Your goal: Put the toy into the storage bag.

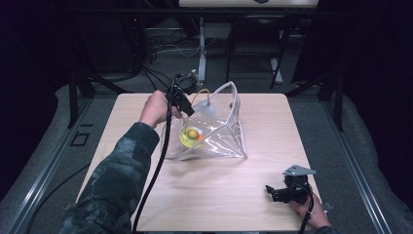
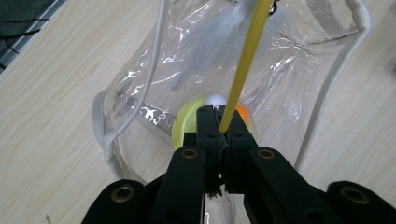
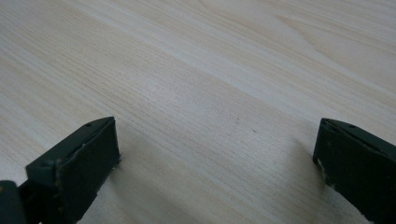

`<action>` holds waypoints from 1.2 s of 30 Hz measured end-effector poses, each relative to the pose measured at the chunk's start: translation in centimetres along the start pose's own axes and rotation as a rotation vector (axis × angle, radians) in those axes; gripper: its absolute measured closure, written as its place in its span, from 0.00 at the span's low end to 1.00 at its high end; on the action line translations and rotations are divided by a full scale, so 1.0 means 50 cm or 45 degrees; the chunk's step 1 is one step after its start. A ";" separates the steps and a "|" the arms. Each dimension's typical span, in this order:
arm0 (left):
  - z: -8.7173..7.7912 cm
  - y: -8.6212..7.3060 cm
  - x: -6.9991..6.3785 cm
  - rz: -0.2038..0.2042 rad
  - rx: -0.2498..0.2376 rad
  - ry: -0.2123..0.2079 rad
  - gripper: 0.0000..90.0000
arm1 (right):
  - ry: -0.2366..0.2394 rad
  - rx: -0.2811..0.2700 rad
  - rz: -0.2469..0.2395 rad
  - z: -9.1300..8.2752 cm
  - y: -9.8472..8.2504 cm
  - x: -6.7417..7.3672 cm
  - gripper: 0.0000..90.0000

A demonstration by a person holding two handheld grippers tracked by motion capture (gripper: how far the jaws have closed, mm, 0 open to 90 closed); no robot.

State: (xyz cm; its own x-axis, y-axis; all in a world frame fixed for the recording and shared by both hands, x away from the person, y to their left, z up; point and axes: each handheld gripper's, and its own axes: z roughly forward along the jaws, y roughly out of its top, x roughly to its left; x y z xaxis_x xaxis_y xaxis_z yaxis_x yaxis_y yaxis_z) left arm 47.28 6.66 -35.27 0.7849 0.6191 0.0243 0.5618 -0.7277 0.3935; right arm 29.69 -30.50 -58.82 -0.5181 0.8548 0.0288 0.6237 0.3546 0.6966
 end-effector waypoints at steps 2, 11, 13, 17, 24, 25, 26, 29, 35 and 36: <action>0.004 0.000 0.001 -0.001 0.003 -0.007 0.97 | 0.000 0.000 0.000 0.000 0.000 0.000 0.00; 0.031 0.005 0.000 0.006 0.014 -0.034 0.97 | 0.001 0.000 0.000 0.000 0.000 0.000 0.00; 0.036 0.005 -0.001 0.003 0.017 -0.034 0.98 | 0.000 0.000 0.000 0.000 0.000 0.000 0.00; 0.048 0.004 0.002 -0.006 0.019 -0.046 0.97 | 0.002 -0.002 0.003 0.000 0.000 0.000 0.00; 0.066 0.002 0.005 -0.012 0.028 -0.046 0.97 | 0.000 0.001 -0.001 0.000 0.000 0.000 0.00; 0.071 0.001 0.006 -0.021 0.036 -0.048 0.97 | -0.001 0.001 -0.003 0.000 0.000 0.000 0.00; 0.071 0.001 0.006 -0.021 0.036 -0.048 0.97 | -0.001 0.001 -0.003 0.000 0.000 0.000 0.00; 0.080 0.000 0.005 -0.020 0.039 -0.053 0.97 | -0.003 0.000 -0.004 0.000 0.000 0.000 0.00; 0.093 -0.003 0.003 -0.026 0.046 -0.053 0.97 | 0.001 0.001 -0.001 0.000 0.000 0.000 0.00; 0.095 -0.003 0.003 -0.023 0.058 -0.055 0.97 | 0.000 0.001 -0.001 0.000 0.000 0.000 0.00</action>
State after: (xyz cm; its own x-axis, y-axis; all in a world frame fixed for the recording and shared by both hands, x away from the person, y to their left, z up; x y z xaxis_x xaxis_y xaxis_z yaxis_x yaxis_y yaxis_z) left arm 48.55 5.46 -39.71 0.7844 0.6199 -0.0223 0.5866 -0.7296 0.3515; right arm 29.69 -30.50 -58.81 -0.5188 0.8544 0.0282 0.6238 0.3558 0.6959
